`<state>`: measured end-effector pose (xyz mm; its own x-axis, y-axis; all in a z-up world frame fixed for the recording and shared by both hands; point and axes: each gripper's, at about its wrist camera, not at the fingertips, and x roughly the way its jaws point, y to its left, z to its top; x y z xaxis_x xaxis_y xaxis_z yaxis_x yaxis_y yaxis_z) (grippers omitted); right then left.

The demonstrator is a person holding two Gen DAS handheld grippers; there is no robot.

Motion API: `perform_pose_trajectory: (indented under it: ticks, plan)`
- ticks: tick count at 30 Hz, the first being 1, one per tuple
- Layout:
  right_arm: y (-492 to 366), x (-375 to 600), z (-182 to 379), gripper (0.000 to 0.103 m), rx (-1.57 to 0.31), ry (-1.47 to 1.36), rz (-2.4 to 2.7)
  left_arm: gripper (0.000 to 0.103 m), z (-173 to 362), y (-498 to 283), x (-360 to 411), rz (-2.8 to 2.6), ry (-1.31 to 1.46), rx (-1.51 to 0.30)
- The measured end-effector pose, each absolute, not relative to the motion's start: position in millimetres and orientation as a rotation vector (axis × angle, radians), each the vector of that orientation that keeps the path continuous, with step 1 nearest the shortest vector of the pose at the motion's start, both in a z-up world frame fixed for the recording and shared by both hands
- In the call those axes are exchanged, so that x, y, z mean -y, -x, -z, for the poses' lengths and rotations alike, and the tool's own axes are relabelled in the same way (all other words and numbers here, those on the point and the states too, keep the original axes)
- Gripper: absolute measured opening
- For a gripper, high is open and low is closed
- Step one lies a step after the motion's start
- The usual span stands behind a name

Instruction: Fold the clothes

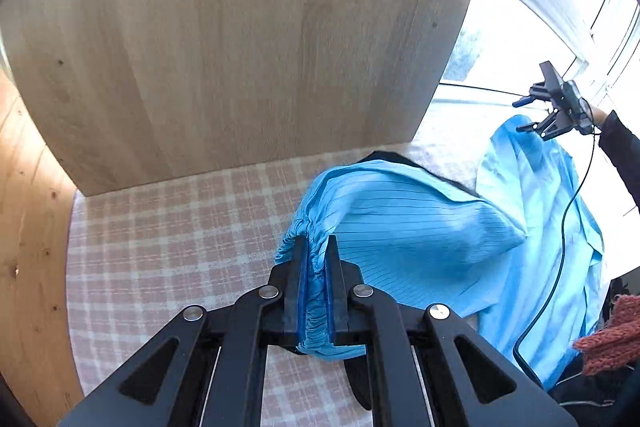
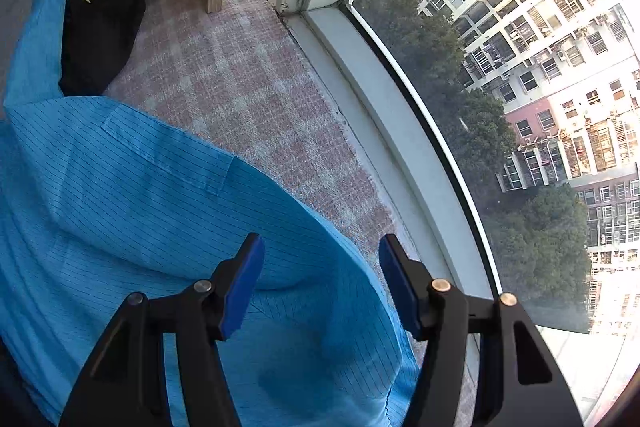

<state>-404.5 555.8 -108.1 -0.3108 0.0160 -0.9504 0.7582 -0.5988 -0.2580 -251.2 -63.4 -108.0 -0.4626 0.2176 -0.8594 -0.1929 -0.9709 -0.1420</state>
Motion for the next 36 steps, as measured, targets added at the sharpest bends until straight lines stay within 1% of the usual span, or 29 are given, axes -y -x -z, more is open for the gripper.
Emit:
perform_pose_trajectory:
  ticks: [2,6,10,11,12,13,14,17,21,23,25,27,30,33,36]
  plan:
    - [406,-546,111,0.069,-1.026,-1.411,1.898,0.006,88,238,68,-2.529,1.456,0.040]
    - [410,-525,123,0.069,-1.085,-1.385,1.760,0.006,55,213,74,-2.578,1.436,0.040]
    - [413,-505,149,0.069,-1.122,-1.394,1.635,0.006,64,210,68,-2.572,1.473,0.021]
    - [414,-504,154,0.065,-1.128,-1.416,1.622,0.006,65,211,68,-2.573,1.477,0.022]
    - [416,-504,158,0.057,-1.130,-1.448,1.610,0.006,65,211,69,-2.574,1.482,0.024]
    - [418,-504,163,0.028,-1.132,-1.480,1.597,0.006,65,211,70,-2.575,1.487,0.027]
    - [419,-505,166,0.002,-1.144,-1.501,1.591,0.006,66,211,69,-2.579,1.491,0.023]
    - [414,-510,163,0.002,-1.104,-1.516,1.586,0.006,65,215,67,-2.589,1.496,0.021]
    - [404,-519,147,0.002,-1.172,-1.464,1.688,0.006,54,216,64,-2.648,1.466,0.005]
    - [405,-530,124,0.002,-1.186,-1.406,1.818,0.006,41,211,61,-2.690,1.425,-0.005]
    - [407,-546,93,0.001,-1.174,-1.328,1.992,0.006,23,196,50,-2.728,1.368,-0.053]
    - [400,-564,66,0.001,-1.107,-1.273,2.119,0.006,7,176,37,-2.754,1.314,-0.093]
    - [383,-591,32,0.001,-1.004,-1.200,2.269,0.006,-6,133,10,-2.767,1.254,-0.100]
    - [347,-614,30,0.001,-0.939,-1.184,2.325,0.006,5,81,-26,-2.733,1.206,-0.039]
    - [308,-632,45,0.001,-0.898,-1.179,2.354,0.006,47,32,-71,-2.633,1.238,0.028]
